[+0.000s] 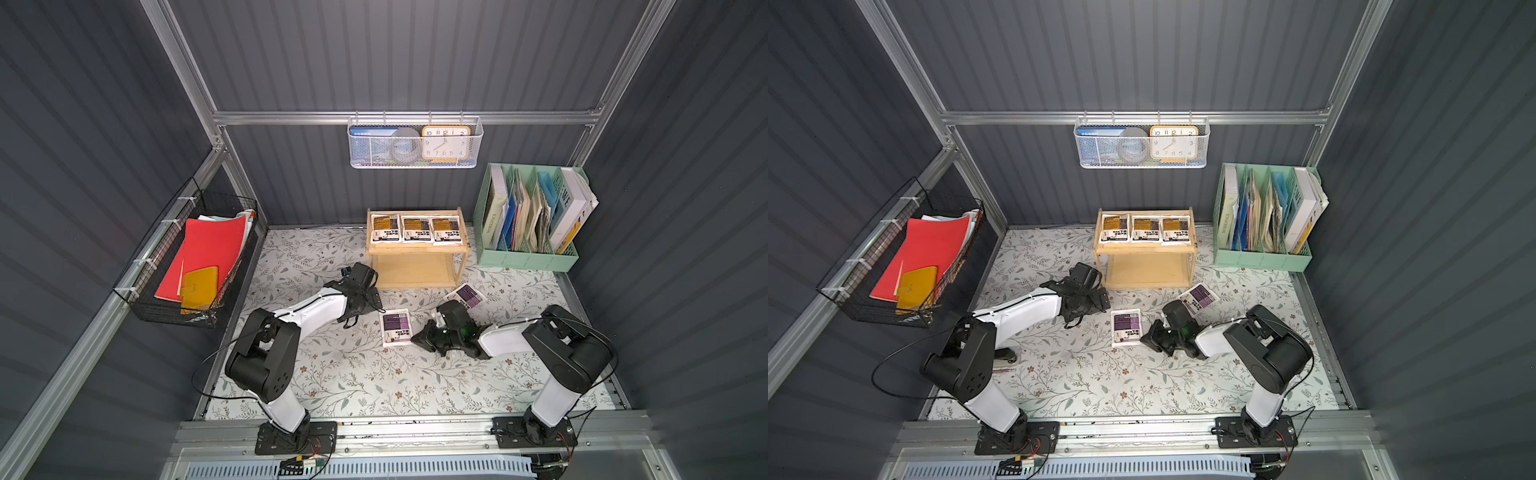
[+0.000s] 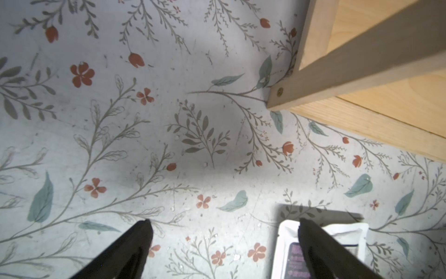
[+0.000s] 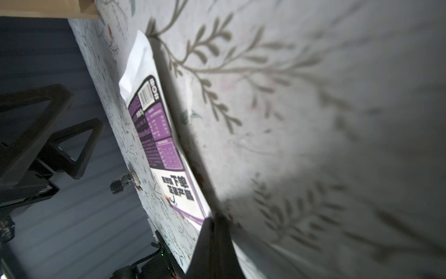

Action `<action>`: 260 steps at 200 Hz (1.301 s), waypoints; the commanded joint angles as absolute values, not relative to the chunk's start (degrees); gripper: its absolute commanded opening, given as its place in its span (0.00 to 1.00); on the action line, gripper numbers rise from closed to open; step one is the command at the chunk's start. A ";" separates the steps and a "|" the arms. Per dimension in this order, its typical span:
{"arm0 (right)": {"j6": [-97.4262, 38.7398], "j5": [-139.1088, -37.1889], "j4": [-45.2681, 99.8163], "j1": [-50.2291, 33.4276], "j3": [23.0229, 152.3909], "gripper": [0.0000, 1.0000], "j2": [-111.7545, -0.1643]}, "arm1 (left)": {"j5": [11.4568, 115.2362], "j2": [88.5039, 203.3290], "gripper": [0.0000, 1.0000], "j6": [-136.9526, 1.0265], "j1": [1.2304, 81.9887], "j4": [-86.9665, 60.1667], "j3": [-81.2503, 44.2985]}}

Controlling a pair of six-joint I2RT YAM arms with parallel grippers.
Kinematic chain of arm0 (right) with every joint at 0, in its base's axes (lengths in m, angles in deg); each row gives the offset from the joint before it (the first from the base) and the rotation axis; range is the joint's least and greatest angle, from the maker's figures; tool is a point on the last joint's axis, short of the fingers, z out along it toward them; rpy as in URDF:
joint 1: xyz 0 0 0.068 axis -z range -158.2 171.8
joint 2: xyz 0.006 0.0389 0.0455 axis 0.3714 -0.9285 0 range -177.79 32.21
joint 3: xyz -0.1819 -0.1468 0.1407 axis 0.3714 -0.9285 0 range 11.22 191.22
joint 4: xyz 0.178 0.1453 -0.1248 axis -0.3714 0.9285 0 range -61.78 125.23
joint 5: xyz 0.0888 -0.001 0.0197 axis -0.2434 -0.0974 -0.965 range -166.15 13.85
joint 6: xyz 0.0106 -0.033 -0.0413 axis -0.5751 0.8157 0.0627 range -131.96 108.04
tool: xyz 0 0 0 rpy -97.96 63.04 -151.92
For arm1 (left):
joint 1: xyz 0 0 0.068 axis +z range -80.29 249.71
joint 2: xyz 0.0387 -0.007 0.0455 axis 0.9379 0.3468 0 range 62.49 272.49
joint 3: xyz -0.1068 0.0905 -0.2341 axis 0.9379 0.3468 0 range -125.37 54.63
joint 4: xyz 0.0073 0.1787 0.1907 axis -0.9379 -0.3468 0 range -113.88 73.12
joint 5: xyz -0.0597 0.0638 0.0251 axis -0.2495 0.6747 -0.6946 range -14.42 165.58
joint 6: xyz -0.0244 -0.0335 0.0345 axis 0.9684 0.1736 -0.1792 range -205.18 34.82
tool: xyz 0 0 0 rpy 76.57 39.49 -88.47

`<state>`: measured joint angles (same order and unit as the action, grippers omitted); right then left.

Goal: Place the bagged coffee beans on the shelf by color
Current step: Adjust the bagged coffee beans at the center of the board.

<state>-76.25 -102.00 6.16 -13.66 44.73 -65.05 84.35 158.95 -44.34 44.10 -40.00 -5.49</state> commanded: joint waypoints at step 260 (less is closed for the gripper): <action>-54.97 -105.29 37.18 -5.44 52.07 0.34 -58.49 | 82.79 164.72 1.00 -46.57 38.16 -38.58 -10.55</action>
